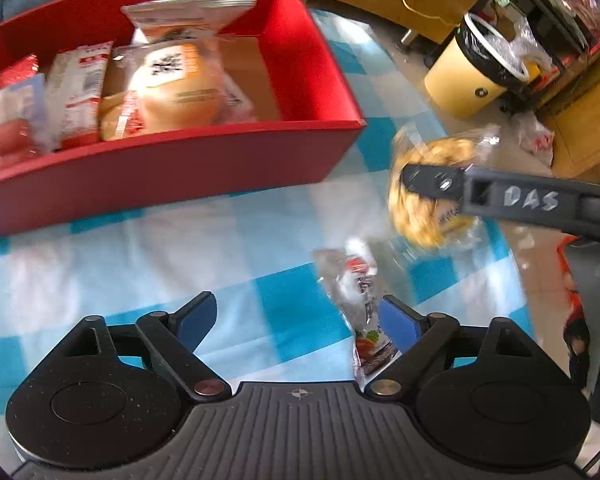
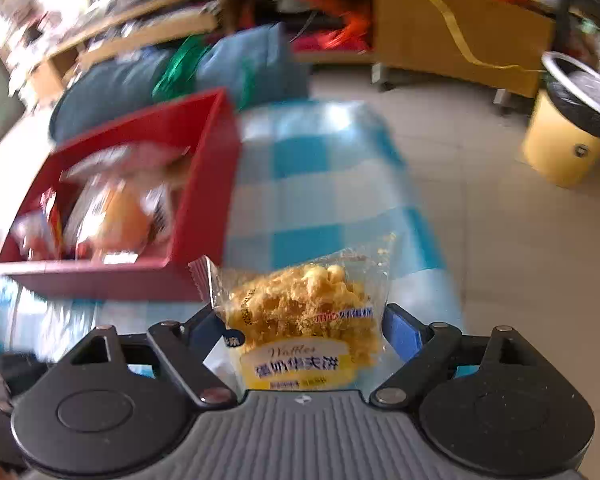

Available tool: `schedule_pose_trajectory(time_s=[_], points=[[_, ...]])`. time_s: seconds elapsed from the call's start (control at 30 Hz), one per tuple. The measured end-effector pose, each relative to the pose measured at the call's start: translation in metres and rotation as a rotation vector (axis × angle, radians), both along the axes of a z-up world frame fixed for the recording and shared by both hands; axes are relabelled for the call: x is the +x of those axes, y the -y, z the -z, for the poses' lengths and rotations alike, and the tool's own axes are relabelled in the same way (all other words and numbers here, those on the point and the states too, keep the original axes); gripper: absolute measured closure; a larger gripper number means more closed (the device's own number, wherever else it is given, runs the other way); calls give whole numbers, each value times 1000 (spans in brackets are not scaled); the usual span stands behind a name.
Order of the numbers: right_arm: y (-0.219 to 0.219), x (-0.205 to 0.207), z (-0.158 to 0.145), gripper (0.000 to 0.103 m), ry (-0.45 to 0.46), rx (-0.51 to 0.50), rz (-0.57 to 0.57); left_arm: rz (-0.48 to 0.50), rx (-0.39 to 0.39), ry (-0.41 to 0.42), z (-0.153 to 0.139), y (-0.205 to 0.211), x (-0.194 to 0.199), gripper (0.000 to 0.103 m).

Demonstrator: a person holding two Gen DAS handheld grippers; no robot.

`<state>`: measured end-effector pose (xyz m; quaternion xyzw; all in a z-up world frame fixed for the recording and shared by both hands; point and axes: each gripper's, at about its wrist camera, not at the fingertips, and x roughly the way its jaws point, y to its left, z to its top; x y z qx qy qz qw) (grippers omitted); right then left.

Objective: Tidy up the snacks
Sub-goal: 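Withdraw both grippers from the red box toward the remaining snacks, then grasp the white duck-snack pouch with the left gripper while the right gripper grasps the yellow waffle bag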

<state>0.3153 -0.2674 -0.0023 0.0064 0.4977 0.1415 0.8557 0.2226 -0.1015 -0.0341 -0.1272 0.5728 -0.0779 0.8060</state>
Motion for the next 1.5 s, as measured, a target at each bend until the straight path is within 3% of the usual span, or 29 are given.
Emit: schedule_pose_trajectory(time_s=[0.1,0.2,0.23,0.37,0.43,0.5,0.6,0.77,0.87,0.97,1.13,1.27,1.37,1.43,1.5], points=[[9,0,-2,23,4,19,23,-18,9,-10,7,21,6,10],[4,6,14,32,-42,0,12,-27,42,-11,13,35,10,7],[1,8,19,40,-60,-2,0,-34,62,-1,14,38,11,6],[-13,12,25,40,-56,-45,-27,-90,153,45,17,45,12,7],[-15,13,26,40,-61,-35,-36,-75,191,64,17,51,10,9],[-18,12,27,40,-61,-46,-41,-34,227,88,17,53,6,19],[-23,7,26,40,-81,-26,-62,10,226,103,13,42,-1,32],[-37,-10,23,40,-101,-14,-96,23,252,71,10,-4,-16,31],[-41,-21,21,41,-139,60,-122,31,225,45,10,-28,-22,33],[-49,-36,21,45,-170,89,-157,60,245,45,10,-40,-34,29],[-44,-35,13,45,-201,174,-111,-41,164,44,5,-51,-31,17],[-35,-26,4,33,-156,195,-49,76,240,88,4,-19,-22,7],[-34,-18,14,33,-190,187,-33,99,307,50,17,-8,-14,5],[-33,-13,19,33,-201,165,-23,60,263,45,20,-16,-11,4],[-29,-11,18,33,-194,181,-13,54,273,45,18,-21,-10,10]])
